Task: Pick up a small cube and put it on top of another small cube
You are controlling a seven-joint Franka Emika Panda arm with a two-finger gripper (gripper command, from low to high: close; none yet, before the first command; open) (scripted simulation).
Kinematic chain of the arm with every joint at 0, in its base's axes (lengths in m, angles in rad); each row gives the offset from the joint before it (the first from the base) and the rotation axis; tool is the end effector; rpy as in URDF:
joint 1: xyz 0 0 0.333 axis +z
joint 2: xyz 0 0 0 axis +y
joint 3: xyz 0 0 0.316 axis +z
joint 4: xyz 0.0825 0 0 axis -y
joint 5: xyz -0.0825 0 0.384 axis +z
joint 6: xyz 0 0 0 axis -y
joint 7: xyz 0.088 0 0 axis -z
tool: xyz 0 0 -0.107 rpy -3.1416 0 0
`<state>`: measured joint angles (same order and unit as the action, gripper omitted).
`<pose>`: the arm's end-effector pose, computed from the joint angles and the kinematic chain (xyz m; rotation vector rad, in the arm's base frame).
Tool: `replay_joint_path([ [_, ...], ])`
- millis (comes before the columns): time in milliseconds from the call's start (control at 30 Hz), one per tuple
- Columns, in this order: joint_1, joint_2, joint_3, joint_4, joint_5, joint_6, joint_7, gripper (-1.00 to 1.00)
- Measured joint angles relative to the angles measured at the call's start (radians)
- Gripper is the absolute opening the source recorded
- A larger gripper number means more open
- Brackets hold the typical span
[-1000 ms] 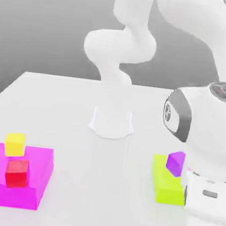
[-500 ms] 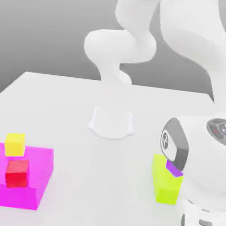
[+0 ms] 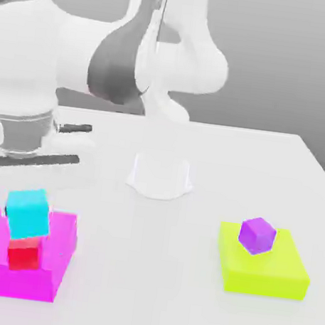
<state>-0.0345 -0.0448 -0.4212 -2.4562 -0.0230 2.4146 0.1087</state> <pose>0.4259 -0.2083 0.3127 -3.0219 0.8475 0.0000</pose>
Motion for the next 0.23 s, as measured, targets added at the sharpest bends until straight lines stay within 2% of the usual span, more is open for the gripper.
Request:
replay_joint_path([
  [100,-0.001,0.074,0.003,-0.027,0.052,0.093,-0.030,-1.00],
  [133,-0.003,0.100,0.006,-0.034,0.069,0.124,-0.042,1.00],
  [233,-0.003,0.100,0.006,-0.034,0.069,0.124,-0.042,1.00],
])
